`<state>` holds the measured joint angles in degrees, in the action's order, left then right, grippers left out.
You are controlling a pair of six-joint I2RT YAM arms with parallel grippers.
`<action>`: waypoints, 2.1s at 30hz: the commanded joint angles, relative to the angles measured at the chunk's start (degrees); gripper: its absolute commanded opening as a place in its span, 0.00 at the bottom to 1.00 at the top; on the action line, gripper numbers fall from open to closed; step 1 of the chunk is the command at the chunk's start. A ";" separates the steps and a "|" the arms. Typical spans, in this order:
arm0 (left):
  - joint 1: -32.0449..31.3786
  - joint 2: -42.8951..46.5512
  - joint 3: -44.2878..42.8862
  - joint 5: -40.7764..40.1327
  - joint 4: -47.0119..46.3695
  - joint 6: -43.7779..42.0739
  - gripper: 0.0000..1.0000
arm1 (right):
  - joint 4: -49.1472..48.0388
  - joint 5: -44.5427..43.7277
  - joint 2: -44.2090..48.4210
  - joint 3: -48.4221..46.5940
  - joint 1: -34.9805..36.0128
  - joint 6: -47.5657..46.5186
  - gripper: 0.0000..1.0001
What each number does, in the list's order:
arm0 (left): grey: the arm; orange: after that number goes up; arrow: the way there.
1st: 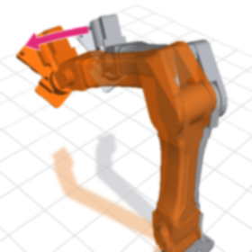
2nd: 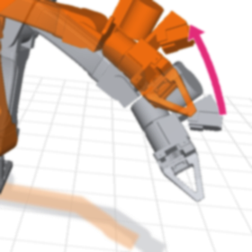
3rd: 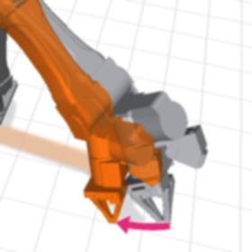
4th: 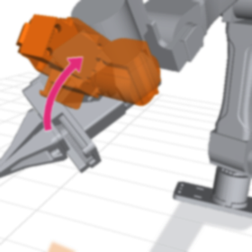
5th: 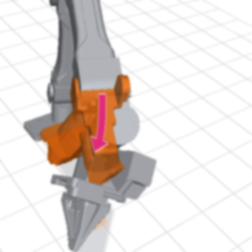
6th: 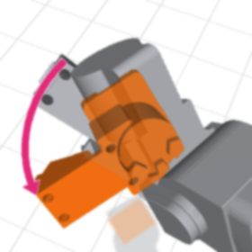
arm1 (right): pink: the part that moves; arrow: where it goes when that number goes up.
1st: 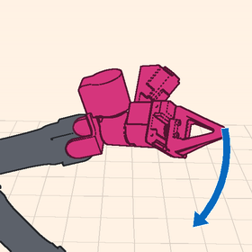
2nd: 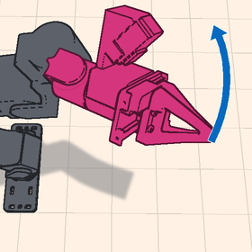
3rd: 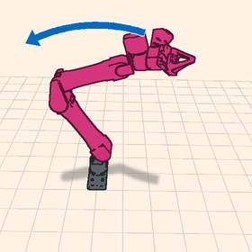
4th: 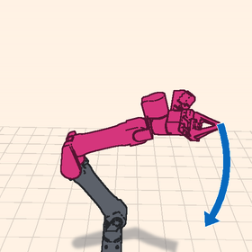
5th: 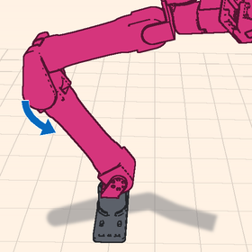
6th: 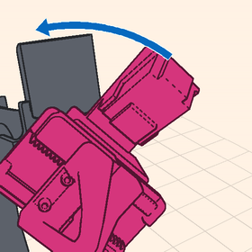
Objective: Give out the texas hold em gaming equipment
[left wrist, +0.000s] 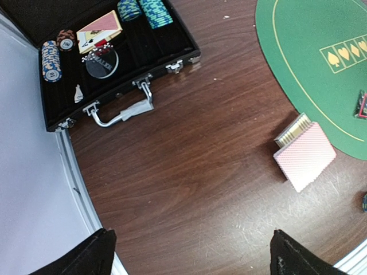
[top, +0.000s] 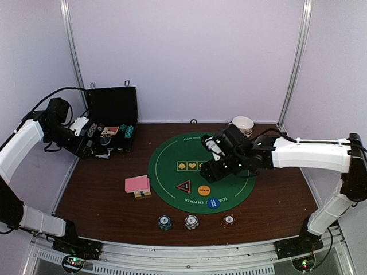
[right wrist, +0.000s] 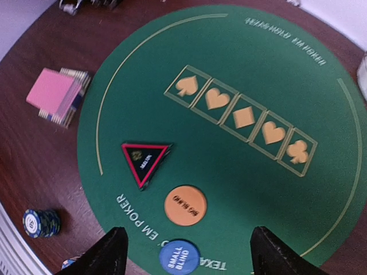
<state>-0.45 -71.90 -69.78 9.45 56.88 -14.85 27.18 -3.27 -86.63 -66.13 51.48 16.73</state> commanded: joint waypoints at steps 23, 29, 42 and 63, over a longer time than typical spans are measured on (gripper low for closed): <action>-0.08 -0.35 -8.09 8.56 5.81 0.56 0.98 | 3.98 8.40 -30.53 -19.04 5.73 -1.89 0.63; -0.04 -0.58 -8.29 9.66 5.82 1.03 0.98 | 3.84 6.49 -30.04 -16.67 5.68 -1.79 0.63; -0.08 -0.38 -9.06 10.76 5.80 1.84 0.97 | 3.23 6.20 -32.87 -17.46 4.42 -2.37 0.57; -0.08 -0.19 -9.50 12.12 5.78 2.57 0.98 | 7.16 9.35 -45.09 -36.85 4.41 -4.29 0.34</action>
<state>-0.45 -72.73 -77.58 20.40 63.07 -12.91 35.11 4.82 -128.22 -98.35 56.12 13.26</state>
